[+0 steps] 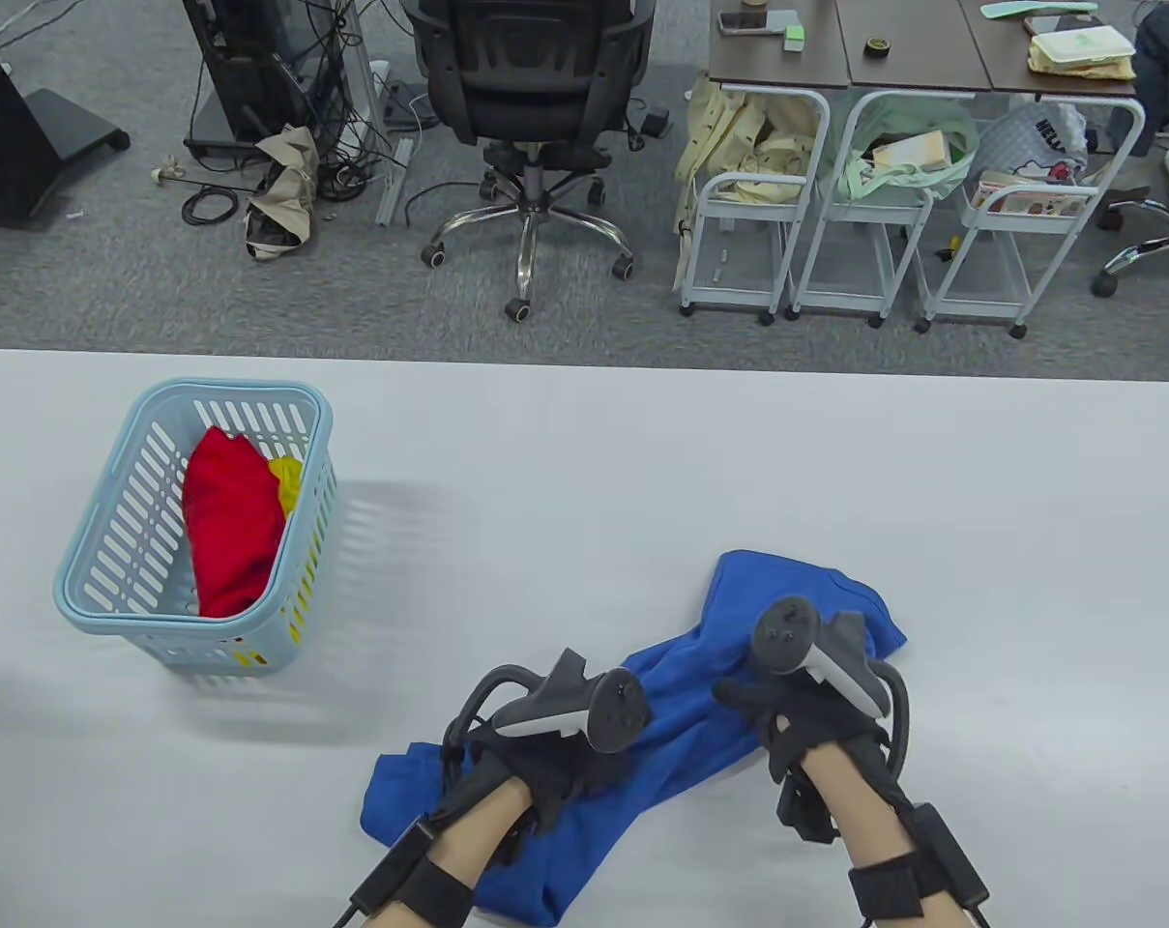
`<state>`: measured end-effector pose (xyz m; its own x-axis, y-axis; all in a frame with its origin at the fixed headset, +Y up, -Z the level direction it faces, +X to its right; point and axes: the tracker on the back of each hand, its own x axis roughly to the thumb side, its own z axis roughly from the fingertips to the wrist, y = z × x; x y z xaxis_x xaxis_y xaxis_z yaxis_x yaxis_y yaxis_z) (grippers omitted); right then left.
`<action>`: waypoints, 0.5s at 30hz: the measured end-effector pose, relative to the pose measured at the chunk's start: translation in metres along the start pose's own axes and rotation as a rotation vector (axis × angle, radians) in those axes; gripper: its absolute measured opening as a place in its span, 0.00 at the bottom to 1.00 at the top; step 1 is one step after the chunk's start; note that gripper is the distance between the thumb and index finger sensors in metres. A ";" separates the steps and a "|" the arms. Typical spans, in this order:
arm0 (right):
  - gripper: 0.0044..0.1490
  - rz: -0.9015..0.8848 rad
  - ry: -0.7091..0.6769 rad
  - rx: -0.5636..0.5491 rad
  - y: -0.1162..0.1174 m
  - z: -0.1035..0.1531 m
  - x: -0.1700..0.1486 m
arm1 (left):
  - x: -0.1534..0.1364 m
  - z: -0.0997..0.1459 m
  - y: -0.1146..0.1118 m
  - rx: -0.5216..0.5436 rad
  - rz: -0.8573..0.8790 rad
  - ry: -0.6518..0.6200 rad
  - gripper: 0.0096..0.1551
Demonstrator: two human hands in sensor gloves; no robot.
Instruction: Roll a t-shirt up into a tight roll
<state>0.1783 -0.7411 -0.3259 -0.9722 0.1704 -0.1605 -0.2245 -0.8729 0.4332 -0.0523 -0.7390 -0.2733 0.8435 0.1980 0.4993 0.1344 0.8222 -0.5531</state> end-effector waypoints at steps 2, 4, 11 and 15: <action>0.49 -0.029 -0.002 0.070 -0.005 -0.019 0.005 | -0.007 0.006 0.004 0.030 0.076 -0.011 0.30; 0.48 0.065 0.012 0.022 -0.014 -0.020 0.014 | -0.024 0.010 0.008 0.060 0.140 0.006 0.31; 0.51 0.027 -0.156 0.009 -0.001 0.012 0.068 | -0.084 0.037 0.024 0.181 0.119 0.322 0.31; 0.61 0.181 -0.203 0.170 0.033 -0.010 0.083 | -0.110 0.048 0.024 0.209 0.143 0.442 0.32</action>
<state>0.0910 -0.7598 -0.3336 -0.9869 0.1218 0.1053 -0.0379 -0.8113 0.5834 -0.1670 -0.7150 -0.3093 0.9914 0.1086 0.0731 -0.0673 0.9017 -0.4271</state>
